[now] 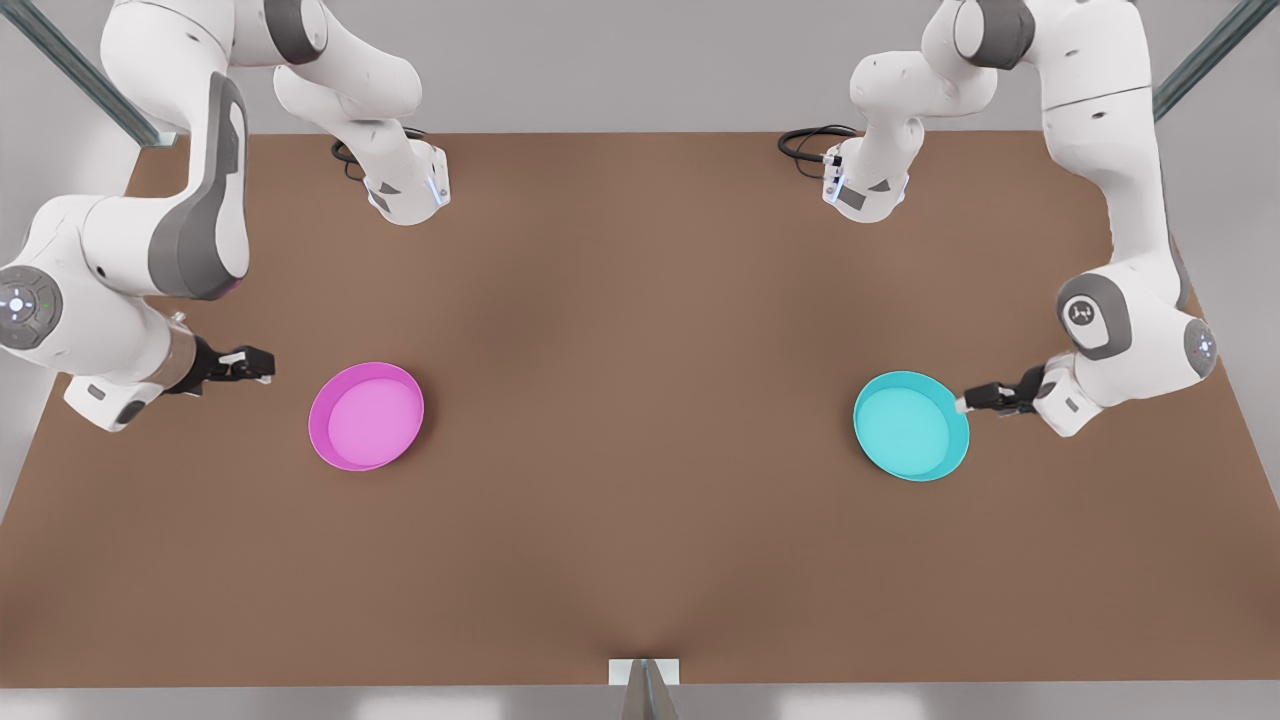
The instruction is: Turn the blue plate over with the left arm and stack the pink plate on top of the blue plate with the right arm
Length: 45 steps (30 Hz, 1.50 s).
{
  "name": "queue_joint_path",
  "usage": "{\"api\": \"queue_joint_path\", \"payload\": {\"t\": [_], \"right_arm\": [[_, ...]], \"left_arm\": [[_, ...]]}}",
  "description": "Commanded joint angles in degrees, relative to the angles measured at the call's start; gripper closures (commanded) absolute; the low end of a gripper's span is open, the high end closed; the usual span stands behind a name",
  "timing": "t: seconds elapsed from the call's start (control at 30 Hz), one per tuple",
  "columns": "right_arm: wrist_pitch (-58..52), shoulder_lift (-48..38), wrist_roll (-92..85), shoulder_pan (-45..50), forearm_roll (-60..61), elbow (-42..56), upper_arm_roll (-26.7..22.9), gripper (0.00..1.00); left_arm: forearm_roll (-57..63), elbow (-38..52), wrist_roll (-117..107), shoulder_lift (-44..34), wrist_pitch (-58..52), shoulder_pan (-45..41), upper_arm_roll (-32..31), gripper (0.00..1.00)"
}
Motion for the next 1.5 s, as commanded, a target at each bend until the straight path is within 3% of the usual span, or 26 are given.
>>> {"api": "queue_joint_path", "payload": {"t": [0.0, 0.13, 0.27, 0.53, 0.67, 0.8, 0.9, 0.97, 1.47], "right_arm": [[0.0, 0.0, 0.0, 0.0, 0.0, 0.0, 0.0, 0.0], [0.0, 0.0, 0.0, 0.0, -0.1, -0.1, 0.0, 0.0], [-0.1, 0.0, -0.1, -0.1, -0.1, -0.1, 0.0, 0.0], [-0.1, 0.0, 0.3, 0.0, -0.1, -0.3, 0.1, 0.0], [-0.2, 0.4, 0.4, -0.1, -0.1, -0.3, 0.0, 0.0], [-0.2, 0.8, 0.4, -0.1, -0.2, -0.4, 0.0, 0.0], [-0.2, 0.8, 0.4, 0.0, -0.1, -0.3, 0.0, 0.0], [-0.2, 0.8, 0.4, 0.0, -0.1, -0.3, 0.0, 0.0], [-0.1, 1.3, 0.4, -0.1, -0.1, -0.3, 0.1, 0.0]], "left_arm": [[-7.7, 0.0, 0.4, 0.3, 0.2, 0.0, 0.1, 0.03], [-13.2, 0.3, 6.7, 5.8, -0.1, 2.2, 2.2, 0.04], [-17.1, 2.5, 12.6, 11.9, 0.6, 6.0, 2.1, 0.12], [-13.5, 9.0, 14.6, 18.6, 1.0, 6.9, 2.0, 0.17], [-5.1, 11.0, 15.7, 19.9, 1.0, 6.8, 0.4, 0.19], [-5.0, 11.2, 15.4, 21.6, 1.1, 6.7, -0.3, 0.24], [-7.0, 11.1, 15.4, 21.5, 0.7, 6.7, -1.5, 0.32], [-9.0, 10.9, 15.4, 21.5, 0.2, 6.7, -1.5, 0.44], [-10.6, 9.7, 16.1, 22.8, 3.6, 6.8, -1.0, 0.48]]}}
